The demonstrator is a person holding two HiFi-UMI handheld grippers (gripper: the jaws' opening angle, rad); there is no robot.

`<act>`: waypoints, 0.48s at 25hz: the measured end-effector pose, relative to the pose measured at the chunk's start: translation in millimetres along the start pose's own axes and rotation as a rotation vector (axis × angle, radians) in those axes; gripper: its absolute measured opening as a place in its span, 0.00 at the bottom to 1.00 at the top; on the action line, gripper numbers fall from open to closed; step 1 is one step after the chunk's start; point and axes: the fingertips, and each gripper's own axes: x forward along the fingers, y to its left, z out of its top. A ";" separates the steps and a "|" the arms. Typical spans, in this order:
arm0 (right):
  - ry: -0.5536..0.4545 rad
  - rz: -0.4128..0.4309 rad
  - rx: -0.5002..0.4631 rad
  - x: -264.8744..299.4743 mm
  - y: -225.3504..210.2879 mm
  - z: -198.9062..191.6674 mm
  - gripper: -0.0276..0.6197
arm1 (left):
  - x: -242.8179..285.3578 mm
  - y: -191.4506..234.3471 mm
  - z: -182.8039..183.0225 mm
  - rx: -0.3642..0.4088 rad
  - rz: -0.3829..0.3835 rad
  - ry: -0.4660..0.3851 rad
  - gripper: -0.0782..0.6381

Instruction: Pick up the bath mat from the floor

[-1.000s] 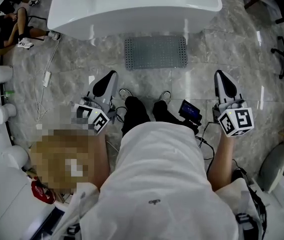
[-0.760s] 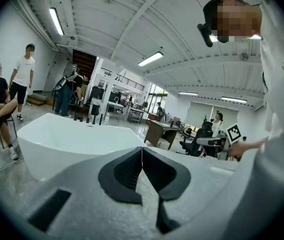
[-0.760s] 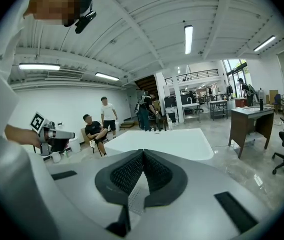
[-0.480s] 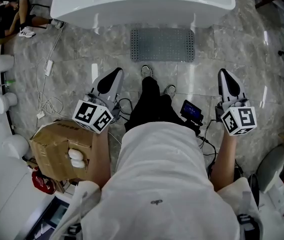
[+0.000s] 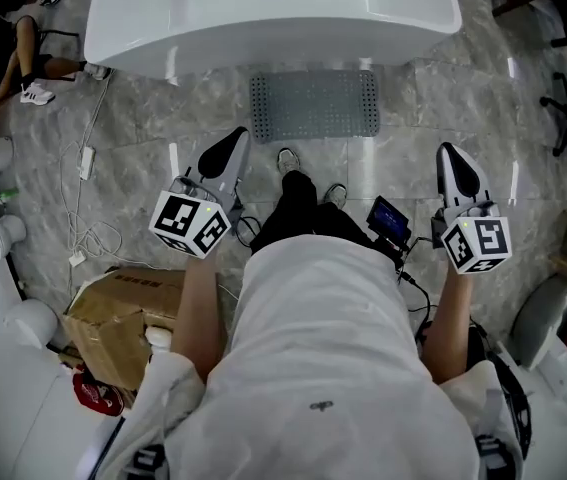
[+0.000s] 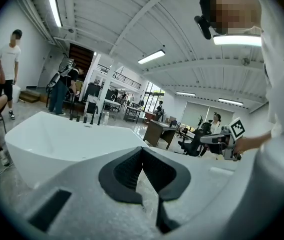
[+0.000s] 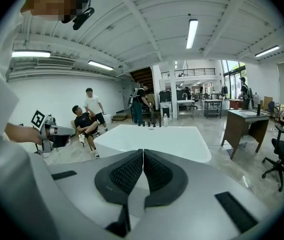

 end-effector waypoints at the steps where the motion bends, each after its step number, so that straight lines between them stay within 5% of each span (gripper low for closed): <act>1: 0.004 -0.012 0.002 5.9 0.4 2.0 0.06 | 6.0 6.5 4.3 0.007 -0.011 -0.003 0.13; 12: 0.094 -0.122 -0.009 55.3 -11.6 -14.9 0.06 | 53.1 66.3 -1.9 0.020 -0.118 0.073 0.13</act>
